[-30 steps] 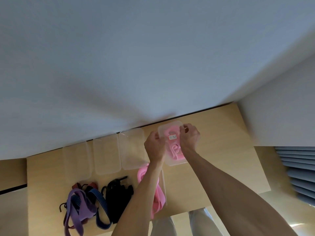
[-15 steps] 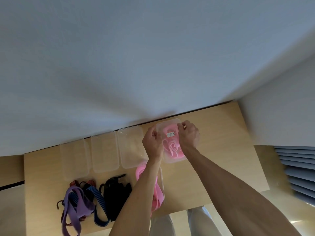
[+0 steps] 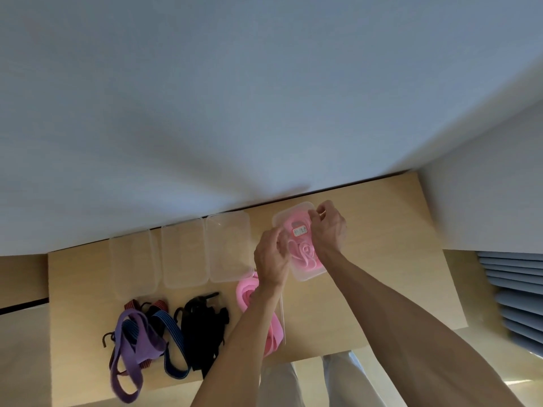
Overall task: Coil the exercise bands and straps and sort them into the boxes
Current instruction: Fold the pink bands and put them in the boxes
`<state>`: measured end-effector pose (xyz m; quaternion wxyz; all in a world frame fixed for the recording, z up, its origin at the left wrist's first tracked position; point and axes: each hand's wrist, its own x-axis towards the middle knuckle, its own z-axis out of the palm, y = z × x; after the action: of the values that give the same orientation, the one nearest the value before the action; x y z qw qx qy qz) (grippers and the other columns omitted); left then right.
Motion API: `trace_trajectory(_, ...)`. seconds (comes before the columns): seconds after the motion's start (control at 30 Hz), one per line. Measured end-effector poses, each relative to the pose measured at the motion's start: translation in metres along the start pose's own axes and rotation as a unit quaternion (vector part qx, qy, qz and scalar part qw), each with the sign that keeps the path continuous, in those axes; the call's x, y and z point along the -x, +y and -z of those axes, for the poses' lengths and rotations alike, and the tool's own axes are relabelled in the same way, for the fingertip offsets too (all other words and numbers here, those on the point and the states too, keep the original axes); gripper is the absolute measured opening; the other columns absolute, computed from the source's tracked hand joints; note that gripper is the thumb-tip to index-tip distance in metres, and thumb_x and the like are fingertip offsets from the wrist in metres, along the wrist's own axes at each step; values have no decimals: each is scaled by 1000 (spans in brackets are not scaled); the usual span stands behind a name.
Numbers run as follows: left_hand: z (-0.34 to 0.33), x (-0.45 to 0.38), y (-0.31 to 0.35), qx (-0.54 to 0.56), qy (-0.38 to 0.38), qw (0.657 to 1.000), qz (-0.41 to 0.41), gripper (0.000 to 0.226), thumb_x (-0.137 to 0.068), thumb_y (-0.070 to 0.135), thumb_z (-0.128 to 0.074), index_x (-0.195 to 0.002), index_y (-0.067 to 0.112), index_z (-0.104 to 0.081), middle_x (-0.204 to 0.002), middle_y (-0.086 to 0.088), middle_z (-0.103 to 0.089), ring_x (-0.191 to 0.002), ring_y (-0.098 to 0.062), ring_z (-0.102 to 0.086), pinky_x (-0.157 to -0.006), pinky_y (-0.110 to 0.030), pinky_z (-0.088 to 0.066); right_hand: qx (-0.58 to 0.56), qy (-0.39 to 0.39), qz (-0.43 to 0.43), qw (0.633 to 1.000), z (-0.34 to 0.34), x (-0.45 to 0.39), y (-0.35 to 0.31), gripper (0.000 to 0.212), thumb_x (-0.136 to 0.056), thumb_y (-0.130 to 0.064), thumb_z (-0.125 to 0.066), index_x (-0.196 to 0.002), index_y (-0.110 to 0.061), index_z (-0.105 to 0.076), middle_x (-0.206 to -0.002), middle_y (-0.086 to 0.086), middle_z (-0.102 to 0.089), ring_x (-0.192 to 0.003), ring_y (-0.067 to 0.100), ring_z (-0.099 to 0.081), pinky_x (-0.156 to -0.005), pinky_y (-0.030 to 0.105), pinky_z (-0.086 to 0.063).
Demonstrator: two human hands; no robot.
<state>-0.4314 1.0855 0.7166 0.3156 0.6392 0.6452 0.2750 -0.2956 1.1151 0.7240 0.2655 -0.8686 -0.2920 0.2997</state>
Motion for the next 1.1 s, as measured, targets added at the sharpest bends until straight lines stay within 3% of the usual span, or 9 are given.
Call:
trace_trajectory(0.1, 7, 17, 0, 30, -90, 995, 25, 57, -89, -5, -62, -143, 8, -53, -81, -4, -60, -69, -14, -54, -64, -23, -48, 5, 1, -6, 1000, 2, 1, -3, 18, -92, -25, -67, -87, -10, -59, -84, 9, -67, -80, 30, -60, -66, 38, -47)
trace_trajectory(0.2, 10, 21, 0, 61, -122, 987, 80, 60, -95, 1, -59, -150, 19, -44, -64, -1, -51, -53, -12, -44, -52, -25, -43, 28, 6, -2, 1000, 10, 5, -6, 17, -93, -22, -66, -84, -8, -61, -85, 11, -66, -77, 31, -59, -65, 39, -48)
trace_trajectory(0.3, 12, 23, 8, 44, -80, 991, 102, 42, -97, 13, -63, -138, 11, -54, -69, -1, -63, -58, -17, -59, -55, -32, -52, 47, -1, 13, 999, 20, 18, -2, 8, -90, -10, -61, -86, -7, -67, -93, 13, -69, -79, 30, -61, -64, 33, -43)
trace_trajectory(0.4, 13, 29, 16, 39, -42, 990, 125, 20, -97, 19, -65, -113, 8, -62, -76, -4, -70, -66, -22, -66, -55, -32, -51, -1, -2, 33, 999, 32, 40, 6, 28, -86, 9, -52, -102, -1, -73, -103, 16, -73, -91, 34, -67, -77, 36, -50)
trace_trajectory(0.53, 16, 37, 13, -25, -62, 992, 107, 16, -99, 19, -63, -105, 6, -67, -80, -6, -72, -69, -24, -69, -58, -37, -57, 16, -11, -31, 999, 43, 59, 27, 19, -89, 1, -57, -104, -4, -67, -87, 15, -71, -77, 32, -62, -65, 31, -43)
trace_trajectory(0.67, 24, 44, 6, -41, -150, 986, 56, 37, -96, 9, -62, -133, 14, -61, -77, -8, -71, -67, -24, -68, -63, -40, -58, 79, -46, -157, 983, 47, 63, 43, 27, -91, -36, -63, -78, -12, -61, -75, 9, -62, -70, 28, -56, -61, 28, -39)
trace_trajectory(0.83, 23, 56, -4, 10, -207, 970, 129, 83, -85, -13, -61, -155, 23, -34, -72, -14, -62, -62, -23, -58, -66, -38, -57, 35, -27, -159, 986, 35, 64, 56, 42, -93, -29, -60, -59, -10, -46, -55, 6, -43, -53, 25, -38, -46, 27, -27)
trace_trajectory(1.0, 15, 67, 6, -4, -146, 981, 125, 65, -94, -7, -54, -152, 18, -41, -71, -4, -57, -58, -19, -54, -58, -39, -55, -15, -7, -127, 992, 31, 69, 54, 19, -93, -18, -59, -77, -9, -51, -65, 12, -55, -64, 33, -48, -55, 33, -32)
trace_trajectory(1.1, 25, 70, 14, -94, -128, 987, 32, 49, -92, -4, -61, -139, 10, -56, -99, -11, -66, -65, -25, -64, -55, -28, -54, -22, 1, -80, 997, 36, 69, 49, 5, -89, -1, -56, -89, -2, -61, -75, 17, -64, -73, 36, -57, -61, 32, -37)
